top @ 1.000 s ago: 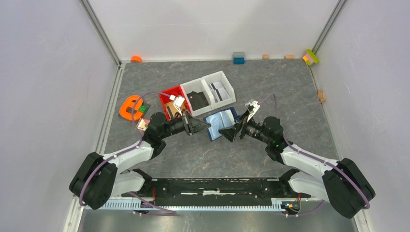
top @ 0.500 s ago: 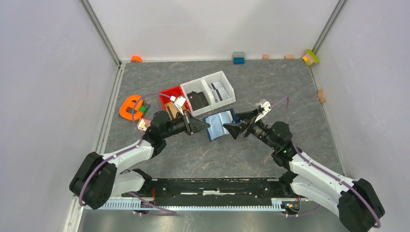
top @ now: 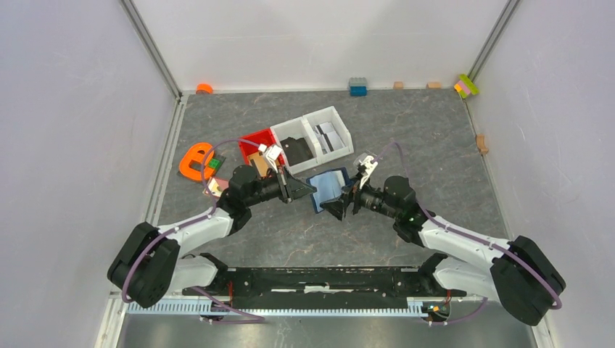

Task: Take the credit cards out of the card holder
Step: Open the card holder at the center of the board.

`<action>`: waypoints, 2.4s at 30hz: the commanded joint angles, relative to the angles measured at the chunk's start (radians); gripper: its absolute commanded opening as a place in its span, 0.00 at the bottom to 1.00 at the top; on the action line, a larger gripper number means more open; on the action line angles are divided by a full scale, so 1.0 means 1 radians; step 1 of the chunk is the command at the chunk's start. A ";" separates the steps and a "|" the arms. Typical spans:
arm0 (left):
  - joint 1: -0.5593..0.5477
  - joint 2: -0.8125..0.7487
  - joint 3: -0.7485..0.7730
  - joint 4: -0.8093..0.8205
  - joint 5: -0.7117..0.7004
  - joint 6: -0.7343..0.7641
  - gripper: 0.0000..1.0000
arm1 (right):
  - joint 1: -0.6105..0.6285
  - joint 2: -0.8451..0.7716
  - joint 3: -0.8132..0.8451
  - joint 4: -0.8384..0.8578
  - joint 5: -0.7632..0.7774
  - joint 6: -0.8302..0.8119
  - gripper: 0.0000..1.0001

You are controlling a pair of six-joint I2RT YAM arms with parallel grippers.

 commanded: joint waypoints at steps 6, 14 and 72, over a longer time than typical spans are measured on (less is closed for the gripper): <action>-0.010 0.007 0.045 0.091 0.038 -0.013 0.02 | 0.062 0.046 0.098 -0.067 0.089 -0.087 0.84; -0.010 0.004 0.046 0.090 0.040 -0.015 0.02 | 0.062 0.064 0.114 -0.092 0.107 -0.092 0.57; -0.012 0.253 0.274 -0.458 -0.118 0.116 0.02 | 0.133 0.378 0.328 -0.384 0.330 -0.180 0.62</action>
